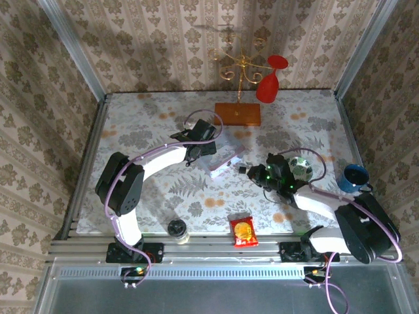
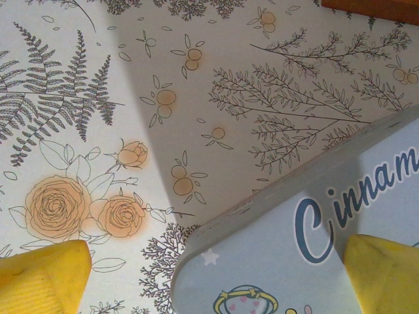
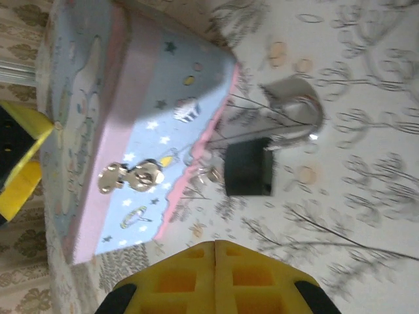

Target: Unlock a padlock with a key

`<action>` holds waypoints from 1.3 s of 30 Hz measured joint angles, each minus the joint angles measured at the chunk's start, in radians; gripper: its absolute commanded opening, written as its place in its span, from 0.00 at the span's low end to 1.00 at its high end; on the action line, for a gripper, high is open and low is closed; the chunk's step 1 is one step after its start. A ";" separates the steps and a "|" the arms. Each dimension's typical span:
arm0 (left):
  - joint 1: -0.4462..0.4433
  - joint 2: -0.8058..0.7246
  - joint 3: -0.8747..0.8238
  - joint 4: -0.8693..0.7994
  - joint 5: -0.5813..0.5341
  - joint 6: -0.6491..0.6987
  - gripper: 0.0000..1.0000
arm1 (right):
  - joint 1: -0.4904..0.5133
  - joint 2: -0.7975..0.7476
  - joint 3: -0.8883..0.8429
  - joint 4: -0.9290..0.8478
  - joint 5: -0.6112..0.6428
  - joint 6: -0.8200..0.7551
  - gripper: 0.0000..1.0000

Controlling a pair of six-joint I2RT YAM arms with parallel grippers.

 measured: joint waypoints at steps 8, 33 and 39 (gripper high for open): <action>0.001 -0.009 -0.008 0.000 -0.004 -0.007 1.00 | -0.029 -0.207 -0.016 -0.253 -0.005 -0.066 0.01; 0.034 -0.314 -0.276 -0.109 -0.087 -0.024 1.00 | 0.024 0.206 0.477 -0.539 0.042 -0.422 0.16; 0.066 -0.349 -0.329 -0.109 -0.091 -0.048 1.00 | 0.137 0.381 0.573 -0.538 0.058 -0.439 0.16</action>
